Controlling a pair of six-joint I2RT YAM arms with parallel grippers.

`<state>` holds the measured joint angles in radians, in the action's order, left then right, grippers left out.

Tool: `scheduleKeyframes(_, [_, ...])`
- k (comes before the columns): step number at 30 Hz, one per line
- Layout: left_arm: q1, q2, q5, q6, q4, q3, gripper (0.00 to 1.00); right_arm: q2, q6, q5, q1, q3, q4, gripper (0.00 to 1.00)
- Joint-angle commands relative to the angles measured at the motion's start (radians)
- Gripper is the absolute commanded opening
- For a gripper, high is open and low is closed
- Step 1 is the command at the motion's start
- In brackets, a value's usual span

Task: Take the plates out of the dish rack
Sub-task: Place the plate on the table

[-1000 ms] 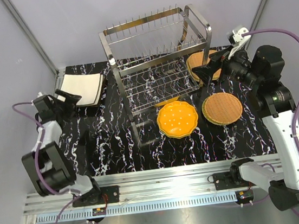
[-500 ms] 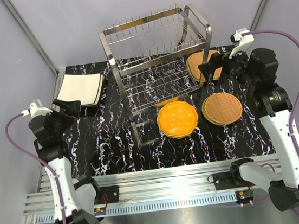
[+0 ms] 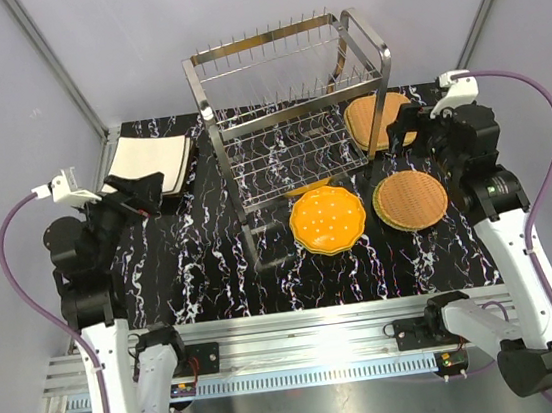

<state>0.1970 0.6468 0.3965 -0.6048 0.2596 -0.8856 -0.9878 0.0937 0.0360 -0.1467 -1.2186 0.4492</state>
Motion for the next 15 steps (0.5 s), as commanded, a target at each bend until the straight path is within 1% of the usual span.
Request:
scheduleKeyframes(1, [-0.027,-0.027,0.013,0.039,0.036,-0.068,0.99,0.031,0.021,0.149,0.006,0.016,-0.061,1.0])
scheduleKeyframes(8, [-0.03,-0.075,-0.011,0.083,0.105,-0.125,0.99,-0.003,-0.015,0.356,0.004,0.037,-0.047,1.0])
scheduleKeyframes(11, [-0.028,-0.084,-0.034,0.12,0.142,-0.159,0.99,-0.028,-0.04,0.406,0.004,0.033,-0.023,1.0])
scheduleKeyframes(15, [-0.028,-0.096,-0.07,0.161,0.178,-0.182,0.99,-0.041,-0.049,0.427,0.006,0.04,0.008,1.0])
